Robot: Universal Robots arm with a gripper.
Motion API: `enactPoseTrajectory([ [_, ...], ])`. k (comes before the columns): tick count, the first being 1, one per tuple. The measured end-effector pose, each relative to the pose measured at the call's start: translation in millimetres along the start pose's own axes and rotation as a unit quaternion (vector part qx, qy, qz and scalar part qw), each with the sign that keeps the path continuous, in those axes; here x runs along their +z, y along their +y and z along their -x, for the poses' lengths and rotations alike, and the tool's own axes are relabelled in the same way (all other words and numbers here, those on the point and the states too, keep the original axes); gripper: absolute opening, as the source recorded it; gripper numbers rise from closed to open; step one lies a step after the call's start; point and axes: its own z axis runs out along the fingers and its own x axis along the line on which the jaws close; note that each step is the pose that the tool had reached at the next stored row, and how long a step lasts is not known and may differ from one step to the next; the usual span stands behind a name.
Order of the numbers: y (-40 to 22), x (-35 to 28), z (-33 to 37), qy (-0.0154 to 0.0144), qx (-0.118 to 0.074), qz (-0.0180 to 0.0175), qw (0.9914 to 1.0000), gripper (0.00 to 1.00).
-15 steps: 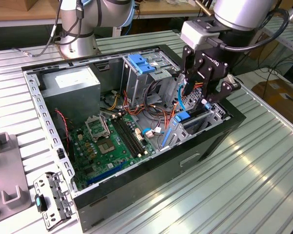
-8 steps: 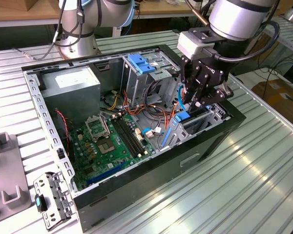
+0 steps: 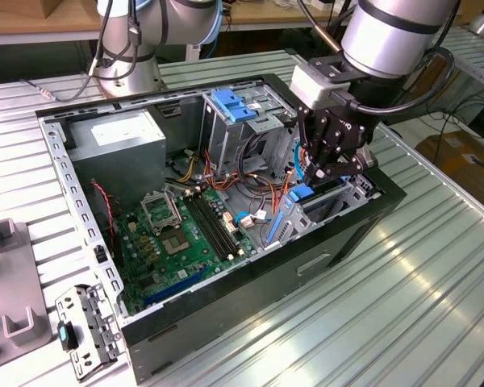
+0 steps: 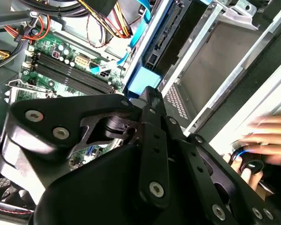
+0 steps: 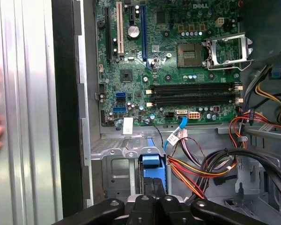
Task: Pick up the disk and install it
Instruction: 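Insert the disk into the insertion slot, then insert the first disk wire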
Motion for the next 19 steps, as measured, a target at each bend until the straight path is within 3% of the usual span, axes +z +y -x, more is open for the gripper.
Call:
enactPoseTrajectory([
  [14, -1.1, 1.4, 0.1, -0.0002, 0.0, 0.0, 1.0, 0.11],
  [19, -11.3, 1.9, 0.6, -0.0001, 0.0, 0.0, 1.0, 0.11],
])
